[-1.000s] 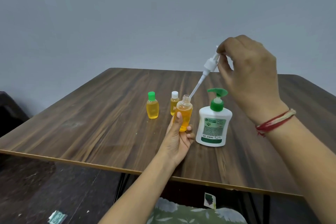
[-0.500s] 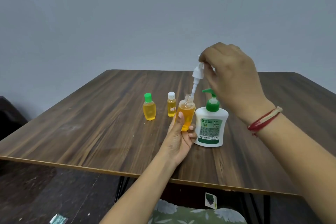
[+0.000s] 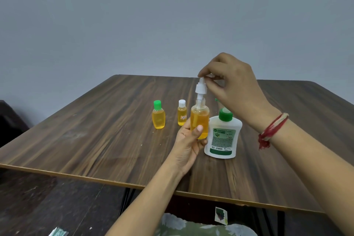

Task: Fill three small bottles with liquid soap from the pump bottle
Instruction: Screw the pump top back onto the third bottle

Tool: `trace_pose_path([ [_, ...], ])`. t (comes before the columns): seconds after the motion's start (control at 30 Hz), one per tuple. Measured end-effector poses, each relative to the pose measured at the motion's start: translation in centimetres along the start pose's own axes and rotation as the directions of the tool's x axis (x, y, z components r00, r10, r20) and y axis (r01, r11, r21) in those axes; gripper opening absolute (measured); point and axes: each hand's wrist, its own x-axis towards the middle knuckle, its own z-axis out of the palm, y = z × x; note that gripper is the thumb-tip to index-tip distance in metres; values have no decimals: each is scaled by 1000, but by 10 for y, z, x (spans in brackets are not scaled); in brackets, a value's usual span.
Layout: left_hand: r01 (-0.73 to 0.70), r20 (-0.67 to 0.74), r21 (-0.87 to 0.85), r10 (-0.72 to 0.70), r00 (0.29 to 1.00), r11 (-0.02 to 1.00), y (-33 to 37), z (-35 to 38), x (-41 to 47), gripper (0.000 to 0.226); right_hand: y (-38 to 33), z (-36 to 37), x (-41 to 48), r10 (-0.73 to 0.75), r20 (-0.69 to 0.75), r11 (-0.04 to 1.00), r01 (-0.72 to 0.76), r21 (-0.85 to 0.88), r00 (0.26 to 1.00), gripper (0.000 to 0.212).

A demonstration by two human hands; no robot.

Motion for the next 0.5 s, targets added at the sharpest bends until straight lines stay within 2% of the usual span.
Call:
trace_pose_path([
  [0.13,-35,-28,111,38,999,993,7,-4,2,64,-2,2,0,-9,65,1000,7,27,998,18],
  [0.27,-32,-58,172,43,997,985,6,-11,6,63,-4,1,-1,53,94,993,-62,97,994,16],
  [0.33,-26,-53,182,37,998,983,6,-12,6,65,-6,0,-1,139,169,971,-167,168,976,19],
  [0.4,-25,-47,185,34,998,982,7,-12,6,69,-6,-3,0,243,288,912,-319,257,926,34],
  [0.5,-28,-39,198,37,999,980,8,-12,7,72,0,-9,-1,304,501,737,-533,415,810,59],
])
